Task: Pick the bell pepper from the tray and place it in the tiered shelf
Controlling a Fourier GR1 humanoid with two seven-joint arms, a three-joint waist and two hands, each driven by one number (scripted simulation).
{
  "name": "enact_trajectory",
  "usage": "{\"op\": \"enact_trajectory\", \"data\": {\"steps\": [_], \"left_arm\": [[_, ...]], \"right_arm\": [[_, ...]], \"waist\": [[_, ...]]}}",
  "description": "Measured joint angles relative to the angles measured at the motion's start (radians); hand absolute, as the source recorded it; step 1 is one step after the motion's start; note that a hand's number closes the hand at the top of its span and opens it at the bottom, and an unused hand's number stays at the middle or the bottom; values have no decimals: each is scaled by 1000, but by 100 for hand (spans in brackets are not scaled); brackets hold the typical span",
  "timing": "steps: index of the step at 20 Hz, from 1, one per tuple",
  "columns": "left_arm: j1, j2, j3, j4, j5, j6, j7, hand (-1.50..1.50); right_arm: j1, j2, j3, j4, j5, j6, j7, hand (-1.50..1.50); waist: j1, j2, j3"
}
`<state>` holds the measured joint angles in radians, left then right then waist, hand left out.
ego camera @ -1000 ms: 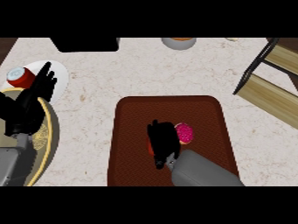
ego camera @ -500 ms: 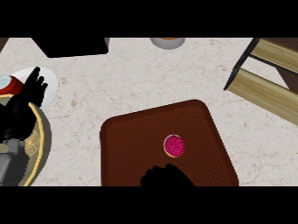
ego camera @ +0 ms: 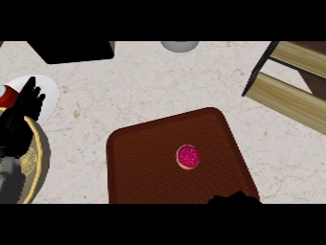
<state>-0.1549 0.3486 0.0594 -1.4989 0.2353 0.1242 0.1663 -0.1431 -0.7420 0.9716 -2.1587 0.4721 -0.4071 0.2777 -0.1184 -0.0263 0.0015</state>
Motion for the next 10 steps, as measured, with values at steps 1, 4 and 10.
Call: {"op": "enact_trajectory", "data": {"steps": [1, 4, 10], "left_arm": [[2, -2, -3, -4, 0, 0, 0, 0], [2, -3, -6, -12, 0, -2, -3, 0], [8, -3, -15, -31, 6, -14, -3, 0]], "right_arm": [[22, -46, -32, -54, -23, -9, 1, 150], [77, -173, -153, -188, -96, -36, 10, 150], [157, -352, -428, -225, -242, -84, -2, 150]], "waist": [[2, 2, 0], [10, 8, 1], [30, 16, 2]]}}
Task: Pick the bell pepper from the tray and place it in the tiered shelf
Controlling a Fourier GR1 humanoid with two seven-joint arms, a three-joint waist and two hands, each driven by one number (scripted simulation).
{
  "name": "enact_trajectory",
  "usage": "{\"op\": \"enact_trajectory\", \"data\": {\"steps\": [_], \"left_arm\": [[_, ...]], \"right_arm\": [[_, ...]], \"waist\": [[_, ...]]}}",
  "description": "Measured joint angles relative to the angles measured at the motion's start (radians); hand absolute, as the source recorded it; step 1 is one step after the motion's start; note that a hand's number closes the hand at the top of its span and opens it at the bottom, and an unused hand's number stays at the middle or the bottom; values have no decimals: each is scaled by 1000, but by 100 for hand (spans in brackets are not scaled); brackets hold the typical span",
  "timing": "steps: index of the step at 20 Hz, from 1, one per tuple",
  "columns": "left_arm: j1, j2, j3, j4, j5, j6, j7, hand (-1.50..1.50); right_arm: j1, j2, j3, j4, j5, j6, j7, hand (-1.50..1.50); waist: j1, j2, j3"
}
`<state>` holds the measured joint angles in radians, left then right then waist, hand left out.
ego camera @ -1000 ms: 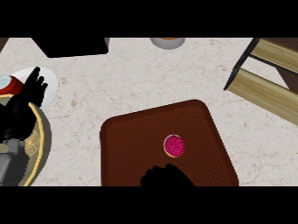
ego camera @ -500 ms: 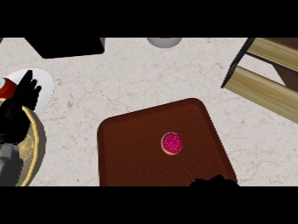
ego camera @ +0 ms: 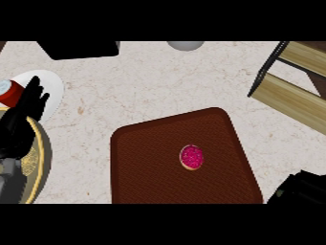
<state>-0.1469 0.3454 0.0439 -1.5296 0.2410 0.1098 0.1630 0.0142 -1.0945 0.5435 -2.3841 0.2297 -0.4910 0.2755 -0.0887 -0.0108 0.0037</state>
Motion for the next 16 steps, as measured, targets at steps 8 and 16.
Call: {"op": "enact_trajectory", "data": {"steps": [8, 16], "left_arm": [[1, -4, -7, -10, 3, -3, 2, 0], [-26, -5, -14, 6, 2, -8, 10, 0]], "right_arm": [[87, -107, -359, 109, -324, 60, -72, 150], [125, -110, -694, 459, -651, 326, -303, 150]], "waist": [[17, 4, 1], [31, 6, 1]]}}
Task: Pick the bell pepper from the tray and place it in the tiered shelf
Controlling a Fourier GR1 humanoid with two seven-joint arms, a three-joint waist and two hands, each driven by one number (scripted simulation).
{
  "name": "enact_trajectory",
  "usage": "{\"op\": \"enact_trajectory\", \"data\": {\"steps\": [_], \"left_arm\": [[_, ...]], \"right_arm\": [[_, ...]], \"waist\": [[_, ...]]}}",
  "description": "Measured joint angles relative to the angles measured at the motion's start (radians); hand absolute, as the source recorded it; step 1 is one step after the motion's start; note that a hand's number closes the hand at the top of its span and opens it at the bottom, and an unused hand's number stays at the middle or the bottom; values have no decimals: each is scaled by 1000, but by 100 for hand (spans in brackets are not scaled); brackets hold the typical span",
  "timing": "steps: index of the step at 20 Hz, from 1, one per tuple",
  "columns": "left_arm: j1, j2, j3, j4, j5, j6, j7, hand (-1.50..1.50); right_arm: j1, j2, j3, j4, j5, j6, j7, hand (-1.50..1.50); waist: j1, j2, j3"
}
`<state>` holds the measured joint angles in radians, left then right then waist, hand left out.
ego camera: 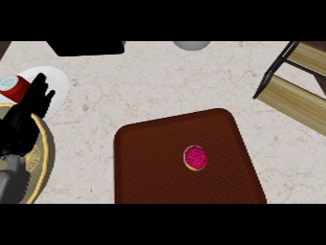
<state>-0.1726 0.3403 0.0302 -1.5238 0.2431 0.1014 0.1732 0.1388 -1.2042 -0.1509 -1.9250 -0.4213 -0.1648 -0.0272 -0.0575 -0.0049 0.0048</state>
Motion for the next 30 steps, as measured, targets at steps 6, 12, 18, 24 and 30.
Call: {"op": "enact_trajectory", "data": {"steps": [6, 12, 18, 24, 30], "left_arm": [[-27, -17, -27, 5, -18, -4, -2, 0], [-74, -34, -38, 30, -25, -13, 10, 0], [-74, -51, -44, 11, -42, -9, 28, 0], [-104, -61, -47, 12, -52, -9, 50, 0], [-116, -60, -36, 37, -51, -27, 39, 0]], "right_arm": [[3, -4, -149, 382, -73, 272, -238, 150], [-127, -11, -149, 742, -10, 460, -429, 150], [-323, 8, -99, 1016, 114, 547, -548, 150], [-480, 35, -67, 1237, 220, 537, -564, -150], [-651, 83, -76, 1415, 278, 475, -605, -150]], "waist": [[39, 7, -2], [71, 11, -3], [82, 11, -3], [89, 14, -3], [98, 17, -2]]}}
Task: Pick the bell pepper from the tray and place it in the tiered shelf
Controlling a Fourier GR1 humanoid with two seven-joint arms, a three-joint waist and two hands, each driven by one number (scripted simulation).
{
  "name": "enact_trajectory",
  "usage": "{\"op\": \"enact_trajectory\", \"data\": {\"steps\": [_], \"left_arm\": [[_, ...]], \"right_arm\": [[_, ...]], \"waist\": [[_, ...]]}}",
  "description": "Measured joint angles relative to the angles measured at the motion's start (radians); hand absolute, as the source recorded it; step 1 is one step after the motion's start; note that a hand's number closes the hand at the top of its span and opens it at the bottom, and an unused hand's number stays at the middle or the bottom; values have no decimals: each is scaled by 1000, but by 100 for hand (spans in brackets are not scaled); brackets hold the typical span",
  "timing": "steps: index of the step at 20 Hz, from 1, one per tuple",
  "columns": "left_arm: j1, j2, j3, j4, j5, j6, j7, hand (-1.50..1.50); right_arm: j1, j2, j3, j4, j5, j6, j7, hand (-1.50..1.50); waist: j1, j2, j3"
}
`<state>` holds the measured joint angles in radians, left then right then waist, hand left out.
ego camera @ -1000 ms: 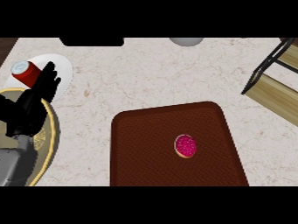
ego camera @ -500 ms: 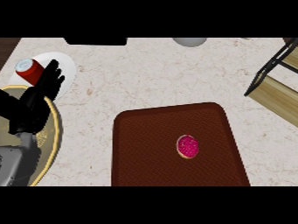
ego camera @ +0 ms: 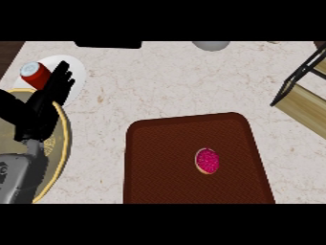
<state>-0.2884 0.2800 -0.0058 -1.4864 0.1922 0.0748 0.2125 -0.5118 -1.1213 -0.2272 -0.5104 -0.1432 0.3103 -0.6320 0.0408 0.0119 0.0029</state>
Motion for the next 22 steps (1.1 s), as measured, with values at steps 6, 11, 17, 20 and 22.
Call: {"op": "enact_trajectory", "data": {"steps": [6, 11, 17, 20, 22], "left_arm": [[-2, -11, 3, 11, -2, -3, -10, 0], [3, -12, 0, -2, -8, 0, -6, 0], [17, -19, -2, -6, -13, 4, -19, 0], [20, -13, 3, -2, -12, 1, -22, 0], [22, -13, 4, -4, -14, 3, -24, 0]], "right_arm": [[-117, -8, -41, 145, 7, 23, -57, -150], [-143, -74, -38, 219, 22, 153, -41, -150], [-136, -156, -41, 273, 18, 275, 49, -150], [-124, -184, -50, 280, 8, 307, 67, -150], [-120, -199, -62, 282, -5, 328, 82, -150]], "waist": [[-2, 1, 1], [1, 3, 2], [-1, 6, 5], [-9, 7, 7], [-13, 6, 9]]}}
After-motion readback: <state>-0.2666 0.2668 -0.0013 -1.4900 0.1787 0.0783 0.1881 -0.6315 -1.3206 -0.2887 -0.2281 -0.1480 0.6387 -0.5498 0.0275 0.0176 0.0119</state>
